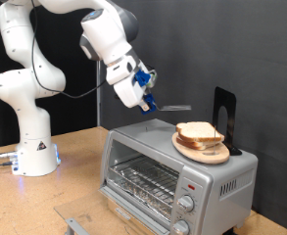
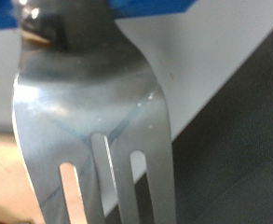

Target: Make a piece of toast with the oven

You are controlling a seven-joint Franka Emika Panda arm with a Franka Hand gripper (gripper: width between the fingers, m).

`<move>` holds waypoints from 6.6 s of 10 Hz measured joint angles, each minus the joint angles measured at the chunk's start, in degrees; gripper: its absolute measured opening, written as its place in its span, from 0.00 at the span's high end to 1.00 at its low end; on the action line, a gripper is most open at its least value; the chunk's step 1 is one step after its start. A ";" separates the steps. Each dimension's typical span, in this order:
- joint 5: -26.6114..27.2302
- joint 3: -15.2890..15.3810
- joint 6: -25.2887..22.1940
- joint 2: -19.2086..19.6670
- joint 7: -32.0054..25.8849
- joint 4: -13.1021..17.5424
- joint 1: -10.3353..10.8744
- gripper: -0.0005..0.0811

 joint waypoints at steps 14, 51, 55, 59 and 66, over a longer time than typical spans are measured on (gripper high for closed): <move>-9.05 -8.08 -6.34 -1.65 -2.03 -0.60 -9.88 0.42; -15.46 -2.31 -4.88 8.82 0.35 9.27 -10.00 0.42; -15.46 -2.32 -5.73 8.83 0.61 8.81 -10.08 0.42; -15.45 -2.31 -4.87 9.08 1.17 8.83 -10.08 0.42; -15.04 -1.93 -3.93 11.32 2.51 10.46 -10.07 0.42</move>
